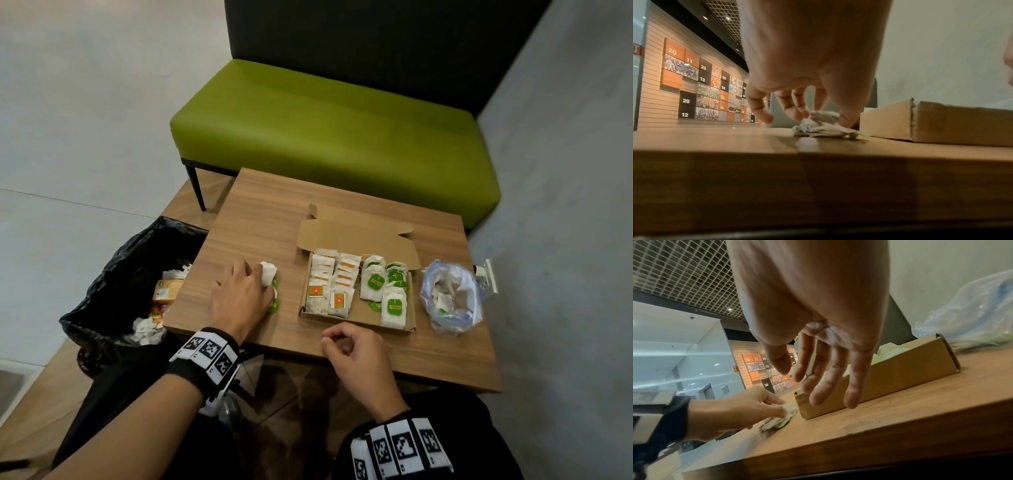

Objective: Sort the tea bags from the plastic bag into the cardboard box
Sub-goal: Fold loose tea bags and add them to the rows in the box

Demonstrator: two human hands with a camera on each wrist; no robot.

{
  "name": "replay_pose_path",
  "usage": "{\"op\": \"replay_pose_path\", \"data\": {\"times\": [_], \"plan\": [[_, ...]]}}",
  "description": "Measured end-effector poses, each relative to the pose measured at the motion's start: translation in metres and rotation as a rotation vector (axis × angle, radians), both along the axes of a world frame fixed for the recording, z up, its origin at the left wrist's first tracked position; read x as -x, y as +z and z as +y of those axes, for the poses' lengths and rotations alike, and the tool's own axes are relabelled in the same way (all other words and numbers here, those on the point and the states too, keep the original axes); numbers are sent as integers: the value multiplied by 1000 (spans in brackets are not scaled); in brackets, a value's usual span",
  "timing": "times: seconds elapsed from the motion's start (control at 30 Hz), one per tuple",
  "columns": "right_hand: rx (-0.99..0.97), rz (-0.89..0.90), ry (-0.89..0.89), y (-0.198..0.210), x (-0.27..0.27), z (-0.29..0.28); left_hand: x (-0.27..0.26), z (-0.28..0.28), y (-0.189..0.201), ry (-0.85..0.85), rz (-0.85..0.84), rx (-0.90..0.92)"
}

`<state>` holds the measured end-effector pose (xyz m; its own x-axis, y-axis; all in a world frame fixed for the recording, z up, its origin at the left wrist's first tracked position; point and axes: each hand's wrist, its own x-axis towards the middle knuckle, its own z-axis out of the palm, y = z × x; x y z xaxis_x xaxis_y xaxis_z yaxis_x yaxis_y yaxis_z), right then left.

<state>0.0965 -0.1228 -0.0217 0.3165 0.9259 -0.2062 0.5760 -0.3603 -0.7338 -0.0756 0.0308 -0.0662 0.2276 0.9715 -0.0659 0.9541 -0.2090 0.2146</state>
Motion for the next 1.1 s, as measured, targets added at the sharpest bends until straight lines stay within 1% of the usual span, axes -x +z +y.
{"op": "replay_pose_path", "data": {"times": [0.07, 0.1, 0.17, 0.23, 0.27, 0.4, 0.43, 0.47, 0.6, 0.63, 0.73, 0.87, 0.97, 1.03, 1.1], "plan": [[4, -13, 1, 0, -1, 1, 1, -2, 1, -2, -26, -15], [6, -19, -1, 0, -1, 1, 0, -3, 2, 24, -54, -31], [-1, -18, -8, 0, -1, 0, -3, 0, 4, 146, -151, -1], [-6, -12, -13, 1, -1, -1, -5, 9, 6, 288, -235, 95], [-4, -9, -14, 0, -2, -2, -5, 14, 7, 317, -249, 139], [4, 2, -23, -1, -3, -4, -3, 24, 2, 323, -247, 247], [1, 7, -28, -1, -3, -4, -3, 25, 2, 329, -276, 263], [-4, 13, -33, 0, -3, -3, -2, 26, 2, 336, -339, 275], [-47, 62, -50, 3, -4, -2, 2, 18, 13, 376, -780, 264], [-66, 92, -59, 5, -4, -2, 2, 12, 21, 350, -863, 262], [-177, 233, -106, 14, -3, -1, -3, -9, 45, 197, -1059, 324], [-357, 456, -194, 28, -4, -3, -18, -49, 73, -28, -1264, 556], [-440, 589, -198, 40, -11, -10, -32, -80, 85, -168, -1306, 701], [-466, 620, -189, 44, -16, -17, -39, -93, 86, -228, -1305, 728], [-479, 623, -191, 45, -20, -24, -43, -103, 85, -241, -1299, 720]]}}
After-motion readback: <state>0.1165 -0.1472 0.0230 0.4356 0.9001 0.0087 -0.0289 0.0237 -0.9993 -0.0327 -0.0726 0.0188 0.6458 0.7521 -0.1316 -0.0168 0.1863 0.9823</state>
